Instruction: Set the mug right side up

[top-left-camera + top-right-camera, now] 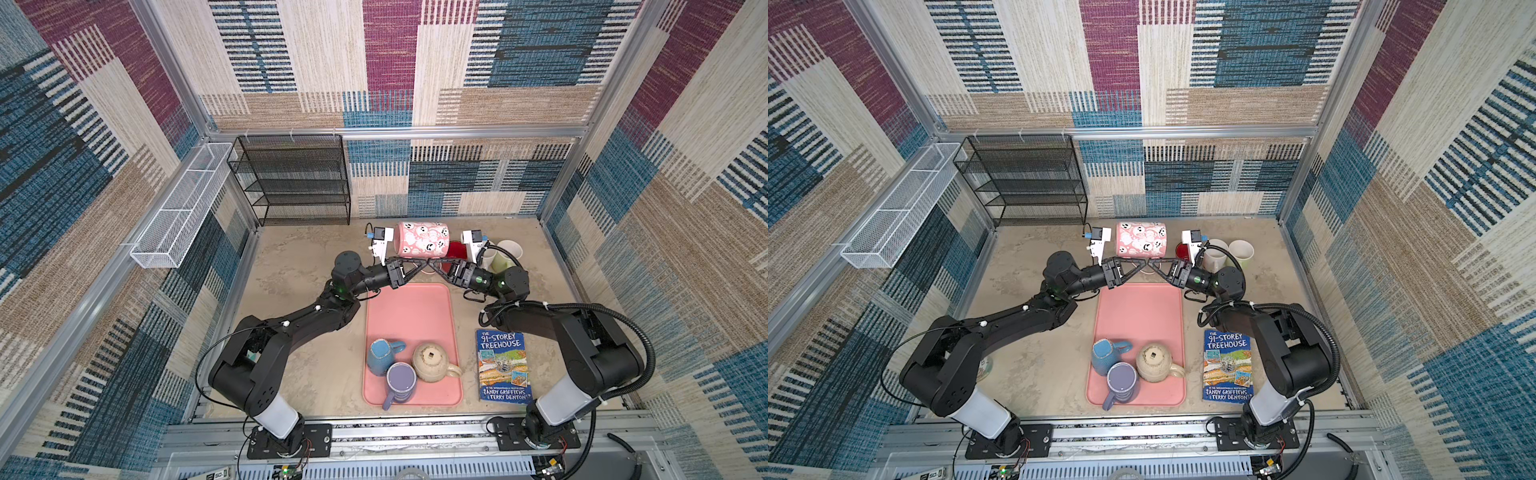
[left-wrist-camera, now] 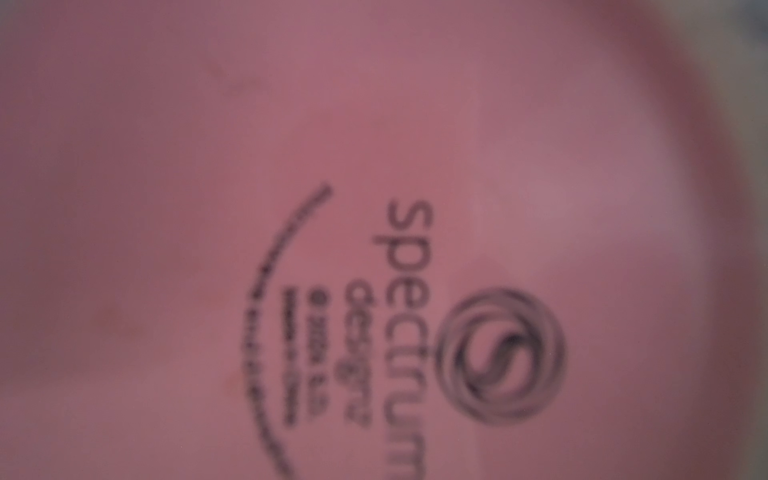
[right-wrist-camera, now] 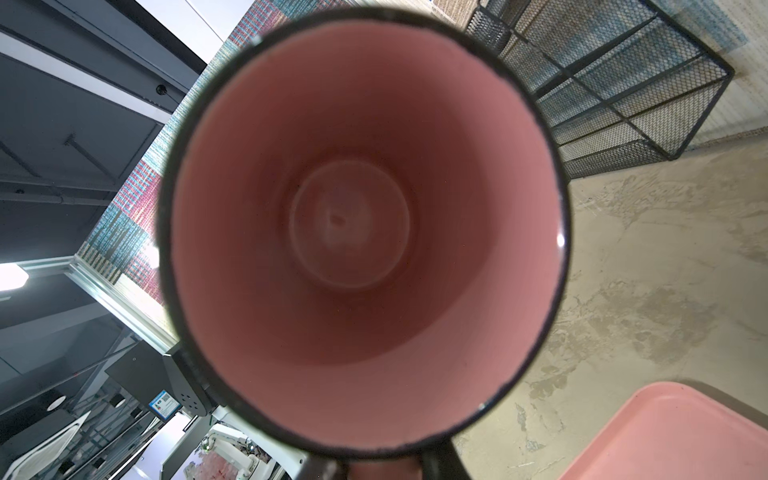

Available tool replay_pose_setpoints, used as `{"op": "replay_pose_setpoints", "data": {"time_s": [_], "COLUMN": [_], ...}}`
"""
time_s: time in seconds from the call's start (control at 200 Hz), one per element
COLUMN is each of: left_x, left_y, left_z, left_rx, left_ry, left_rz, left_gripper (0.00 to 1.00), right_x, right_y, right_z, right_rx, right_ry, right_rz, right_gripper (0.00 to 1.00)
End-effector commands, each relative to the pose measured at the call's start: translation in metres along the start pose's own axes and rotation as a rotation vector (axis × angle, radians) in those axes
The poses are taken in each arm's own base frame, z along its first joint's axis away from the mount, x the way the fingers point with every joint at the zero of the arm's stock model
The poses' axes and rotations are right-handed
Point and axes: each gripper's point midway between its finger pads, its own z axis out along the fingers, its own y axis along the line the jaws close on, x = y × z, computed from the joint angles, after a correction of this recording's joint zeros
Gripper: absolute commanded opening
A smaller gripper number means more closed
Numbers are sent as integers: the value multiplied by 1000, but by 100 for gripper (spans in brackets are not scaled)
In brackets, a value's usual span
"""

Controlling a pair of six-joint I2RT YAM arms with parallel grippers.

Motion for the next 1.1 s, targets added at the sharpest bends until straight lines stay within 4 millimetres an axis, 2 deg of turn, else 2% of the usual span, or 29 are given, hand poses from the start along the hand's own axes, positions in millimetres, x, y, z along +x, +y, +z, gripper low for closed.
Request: {"op": "replay_pose_setpoints", "data": {"time_s": [0.0,0.145,0.436,0.591,0.806,1.097], "left_x": [26,30,30,29,21,8], "left_y": [4,8,9,10,0,-19], "left_z": [-3,-8,-12,-22,-39,-69], "left_rx": [-19,-55,-87,-167,-260,-401], "left_ry": [109,115,121,138,140,154], "left_rz": [31,45,63,76,137,254], "left_gripper": [25,36,42,50,53,54], "right_x": [-18,-17,-14,-13,-7,3], "right_y": [29,31,33,32,18,-5], "right_z": [-2,-5,-9,-11,-16,-34], "right_rx": [-59,-46,1,56,158,340], "right_ry": [-88,-93,-88,-78,-54,-37], "right_rz": [-131,-148,-186,-221,-250,-321], "right_gripper": [0,0,0,0,0,0]}}
